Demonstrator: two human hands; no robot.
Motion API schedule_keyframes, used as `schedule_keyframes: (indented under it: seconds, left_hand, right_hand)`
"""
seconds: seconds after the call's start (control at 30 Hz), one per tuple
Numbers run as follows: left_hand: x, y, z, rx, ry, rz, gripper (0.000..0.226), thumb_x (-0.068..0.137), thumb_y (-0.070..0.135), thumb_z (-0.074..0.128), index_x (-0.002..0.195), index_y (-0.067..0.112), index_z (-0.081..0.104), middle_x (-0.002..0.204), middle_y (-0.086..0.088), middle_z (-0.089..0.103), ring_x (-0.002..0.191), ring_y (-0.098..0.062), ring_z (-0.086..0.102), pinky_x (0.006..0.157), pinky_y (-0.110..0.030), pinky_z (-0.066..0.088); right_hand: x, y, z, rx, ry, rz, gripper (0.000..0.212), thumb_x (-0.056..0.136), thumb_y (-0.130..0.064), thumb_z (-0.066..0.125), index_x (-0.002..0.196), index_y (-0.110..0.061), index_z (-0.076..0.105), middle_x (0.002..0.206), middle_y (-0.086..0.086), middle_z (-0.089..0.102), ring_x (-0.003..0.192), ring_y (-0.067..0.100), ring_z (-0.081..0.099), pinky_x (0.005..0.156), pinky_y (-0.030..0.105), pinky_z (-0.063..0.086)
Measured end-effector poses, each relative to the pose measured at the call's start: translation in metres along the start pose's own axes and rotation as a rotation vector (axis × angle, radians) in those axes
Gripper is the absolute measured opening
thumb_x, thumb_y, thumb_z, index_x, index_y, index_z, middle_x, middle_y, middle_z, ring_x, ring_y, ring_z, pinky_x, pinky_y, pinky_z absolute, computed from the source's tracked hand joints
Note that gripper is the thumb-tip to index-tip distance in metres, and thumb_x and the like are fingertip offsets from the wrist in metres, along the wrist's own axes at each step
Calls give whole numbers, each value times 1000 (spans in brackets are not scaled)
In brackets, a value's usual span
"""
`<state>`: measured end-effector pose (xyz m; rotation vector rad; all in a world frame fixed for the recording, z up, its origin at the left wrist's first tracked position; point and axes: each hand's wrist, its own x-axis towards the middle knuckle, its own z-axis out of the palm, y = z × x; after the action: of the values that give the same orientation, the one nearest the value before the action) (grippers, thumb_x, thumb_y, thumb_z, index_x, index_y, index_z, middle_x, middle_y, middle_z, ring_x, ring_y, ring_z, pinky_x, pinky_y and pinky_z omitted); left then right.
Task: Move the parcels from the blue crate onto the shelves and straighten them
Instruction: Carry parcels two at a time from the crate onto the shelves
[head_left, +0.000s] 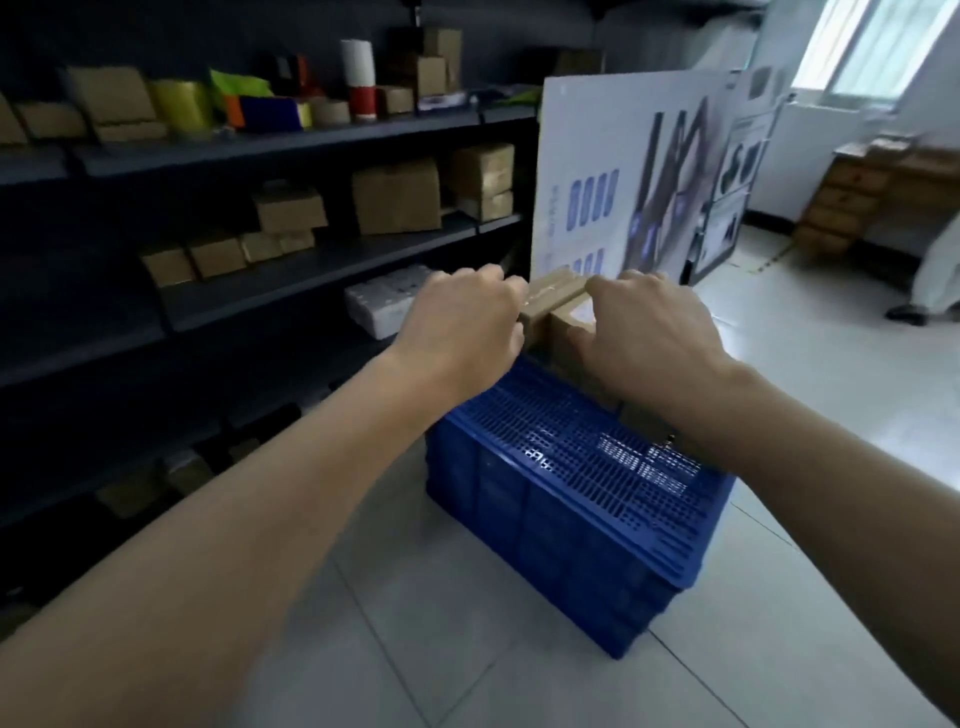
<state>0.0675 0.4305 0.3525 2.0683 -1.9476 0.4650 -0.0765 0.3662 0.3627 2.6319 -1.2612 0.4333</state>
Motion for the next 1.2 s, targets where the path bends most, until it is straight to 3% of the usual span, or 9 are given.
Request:
schedule_keyframes:
  seconds: [0.13, 0.27, 0.53, 0.77, 0.87, 0.97, 1.07, 1.2]
  left_hand:
    - [68, 26, 59, -169, -89, 48, 23, 93, 26, 51, 108, 10, 60, 104, -8, 59, 95, -30, 57, 81, -40, 42]
    - [128, 35, 122, -244, -197, 48, 21, 93, 24, 51, 103, 7, 59, 102, -9, 58, 92, -30, 57, 76, -38, 44]
    - [248, 27, 245, -329, -320, 38, 27, 93, 26, 53, 112, 7, 57, 112, -10, 57, 98, -30, 56, 86, -44, 48]
    - [372, -19, 355, -410, -481, -78, 38, 89, 26, 59, 122, 9, 53, 125, -12, 49, 109, -29, 52, 90, -38, 44]
    - [413, -37, 400, -460, -549, -154, 43, 87, 24, 62, 125, 7, 52, 128, -13, 50, 112, -28, 51, 95, -39, 45]
    - [441, -47, 444, -550, -641, -260, 44, 86, 21, 64, 125, 5, 50, 131, -14, 46, 110, -28, 51, 87, -32, 43]
    - [463, -50, 486, -559, -683, -317, 48, 85, 21, 66, 127, 4, 48, 133, -14, 43, 111, -27, 51, 82, -29, 39]
    - [487, -48, 535, -561, -702, -361, 46, 85, 20, 66, 125, 4, 48, 132, -14, 45, 106, -24, 50, 77, -28, 38]
  right_hand:
    - [18, 84, 36, -5, -76, 196, 31, 91, -28, 53, 112, -6, 57, 107, 17, 61, 100, 36, 56, 77, 40, 44]
    - [35, 148, 75, -13, -136, 346, 33, 91, -26, 55, 116, -5, 56, 108, 18, 60, 100, 37, 55, 81, 41, 45]
    - [124, 218, 166, 26, -194, 460, 37, 92, -33, 55, 116, -4, 56, 110, 18, 60, 100, 35, 57, 81, 40, 47]
    - [237, 269, 274, 248, -351, 635, 46, 93, -34, 55, 129, -5, 49, 124, 14, 58, 109, 30, 55, 74, 31, 38]
    - [271, 285, 320, 508, -403, 799, 47, 92, -30, 58, 129, -3, 48, 124, 14, 58, 101, 25, 54, 68, 26, 38]
    - [294, 299, 363, 820, -457, 1006, 46, 90, -28, 62, 127, -3, 50, 117, 9, 58, 94, 20, 52, 58, 22, 40]
    - [310, 314, 401, 914, -475, 1083, 48, 89, -28, 63, 128, -5, 47, 122, 11, 58, 97, 22, 54, 64, 26, 43]
    - [324, 332, 441, 1006, -475, 1134, 43, 89, -27, 63, 125, -7, 48, 120, 9, 59, 83, 16, 54, 52, 20, 37]
